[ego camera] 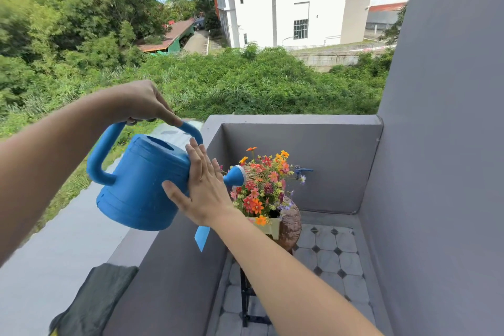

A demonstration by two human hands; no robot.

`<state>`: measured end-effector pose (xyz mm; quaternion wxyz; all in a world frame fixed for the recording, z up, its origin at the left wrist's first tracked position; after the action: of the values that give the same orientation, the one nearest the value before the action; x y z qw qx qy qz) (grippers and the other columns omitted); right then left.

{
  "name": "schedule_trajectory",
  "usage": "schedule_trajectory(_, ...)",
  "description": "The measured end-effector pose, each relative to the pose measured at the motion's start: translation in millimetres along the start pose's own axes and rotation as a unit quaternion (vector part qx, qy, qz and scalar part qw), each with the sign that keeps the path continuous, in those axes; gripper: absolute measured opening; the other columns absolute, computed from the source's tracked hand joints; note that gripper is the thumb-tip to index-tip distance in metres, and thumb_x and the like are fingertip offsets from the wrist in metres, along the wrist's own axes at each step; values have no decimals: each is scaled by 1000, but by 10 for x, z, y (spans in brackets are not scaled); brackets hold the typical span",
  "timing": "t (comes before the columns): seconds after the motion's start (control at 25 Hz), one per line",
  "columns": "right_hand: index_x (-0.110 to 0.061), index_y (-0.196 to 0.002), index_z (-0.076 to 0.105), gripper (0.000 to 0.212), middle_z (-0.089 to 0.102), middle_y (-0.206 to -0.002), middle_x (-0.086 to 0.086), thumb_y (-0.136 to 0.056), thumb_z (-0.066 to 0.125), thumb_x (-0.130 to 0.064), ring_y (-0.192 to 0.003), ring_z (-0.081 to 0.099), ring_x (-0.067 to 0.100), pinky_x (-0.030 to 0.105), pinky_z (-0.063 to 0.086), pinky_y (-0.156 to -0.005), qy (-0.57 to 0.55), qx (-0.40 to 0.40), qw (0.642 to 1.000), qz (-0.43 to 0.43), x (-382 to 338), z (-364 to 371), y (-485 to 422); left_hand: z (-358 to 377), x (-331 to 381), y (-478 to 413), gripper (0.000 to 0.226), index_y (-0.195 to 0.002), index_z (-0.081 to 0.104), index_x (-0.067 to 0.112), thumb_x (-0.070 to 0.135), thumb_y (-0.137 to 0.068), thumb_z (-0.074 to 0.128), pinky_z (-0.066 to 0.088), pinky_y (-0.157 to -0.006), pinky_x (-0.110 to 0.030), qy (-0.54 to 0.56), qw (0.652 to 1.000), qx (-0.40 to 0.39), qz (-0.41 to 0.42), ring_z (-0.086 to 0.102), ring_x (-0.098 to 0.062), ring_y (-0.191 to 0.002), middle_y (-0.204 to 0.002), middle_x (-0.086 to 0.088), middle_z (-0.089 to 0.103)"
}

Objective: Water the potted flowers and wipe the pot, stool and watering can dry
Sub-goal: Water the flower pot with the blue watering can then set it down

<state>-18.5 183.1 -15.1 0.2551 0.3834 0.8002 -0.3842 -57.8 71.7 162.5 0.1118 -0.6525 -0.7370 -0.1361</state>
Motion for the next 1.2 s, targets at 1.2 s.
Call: schedule_trajectory(1.2,-18,-152,-4,73,-12,-161,-5,-95,19,-58,-148,-11,11,42,-5,-121,102,-249,963,11,669,1553,-596,1512,-2097,231,16,-93,75,18,27,-81,71,45,-66,-17,335,856,342,-197,61,-4,-65,-65,17,63)
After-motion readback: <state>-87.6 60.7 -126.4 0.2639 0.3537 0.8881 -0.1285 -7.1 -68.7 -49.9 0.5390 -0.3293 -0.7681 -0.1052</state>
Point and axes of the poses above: each hand's wrist, its own y-axis away from the middle knuckle, its own z-axis out of the palm, x = y × z, the point moved 2 cm from there along -y, towards the middle knuckle
